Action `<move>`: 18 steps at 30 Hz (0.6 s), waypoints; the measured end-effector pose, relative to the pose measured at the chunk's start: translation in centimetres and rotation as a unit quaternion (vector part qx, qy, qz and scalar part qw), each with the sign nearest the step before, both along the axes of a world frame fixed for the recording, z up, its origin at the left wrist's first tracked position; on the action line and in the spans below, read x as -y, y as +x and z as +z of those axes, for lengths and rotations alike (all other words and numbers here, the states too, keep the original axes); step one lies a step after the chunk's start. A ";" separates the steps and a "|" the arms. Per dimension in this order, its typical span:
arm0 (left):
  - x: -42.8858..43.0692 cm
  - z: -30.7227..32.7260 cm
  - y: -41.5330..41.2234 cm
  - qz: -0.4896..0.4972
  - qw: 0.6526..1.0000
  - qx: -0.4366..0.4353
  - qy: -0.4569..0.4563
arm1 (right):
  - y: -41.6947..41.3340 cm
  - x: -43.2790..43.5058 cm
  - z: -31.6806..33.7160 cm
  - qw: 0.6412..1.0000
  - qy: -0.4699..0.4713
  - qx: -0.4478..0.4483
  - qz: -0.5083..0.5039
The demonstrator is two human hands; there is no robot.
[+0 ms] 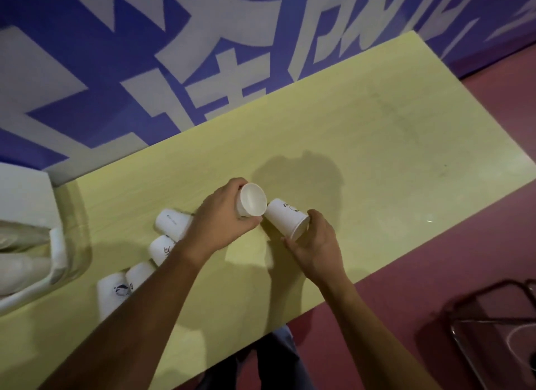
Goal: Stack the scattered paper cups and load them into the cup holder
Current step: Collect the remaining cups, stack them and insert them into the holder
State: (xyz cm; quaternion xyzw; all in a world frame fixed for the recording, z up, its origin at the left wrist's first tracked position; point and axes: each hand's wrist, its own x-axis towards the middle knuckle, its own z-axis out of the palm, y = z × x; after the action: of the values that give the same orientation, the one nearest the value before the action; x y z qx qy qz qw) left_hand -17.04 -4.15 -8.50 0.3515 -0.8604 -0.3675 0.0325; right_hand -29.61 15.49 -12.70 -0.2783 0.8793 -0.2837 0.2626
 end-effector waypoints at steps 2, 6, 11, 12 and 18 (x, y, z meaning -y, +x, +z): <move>-0.8 0.8 1.2 0.079 0.991 -0.072 0.076 | -0.5 0.2 1.3 0.998 -0.060 0.004 -0.017; -2.1 3.3 4.9 0.178 0.948 -0.206 0.165 | -1.4 2.3 5.7 0.988 -0.152 -0.007 0.012; -1.0 6.7 11.7 0.279 0.914 -0.258 0.143 | 1.8 8.1 11.4 0.975 -0.188 -0.034 0.111; -0.5 7.3 13.5 0.293 0.910 -0.263 0.130 | 3.4 9.4 12.3 0.972 -0.195 -0.035 0.127; 2.5 9.3 25.2 0.355 0.895 -0.266 0.054 | 15.0 15.5 15.0 0.948 -0.246 -0.017 0.201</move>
State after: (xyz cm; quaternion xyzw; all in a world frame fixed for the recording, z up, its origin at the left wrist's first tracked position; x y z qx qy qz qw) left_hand 8.16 -6.66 0.75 0.5236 -0.6166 -0.4570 0.3698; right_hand -14.62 0.04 2.32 -0.5095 0.7126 -0.4277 0.2229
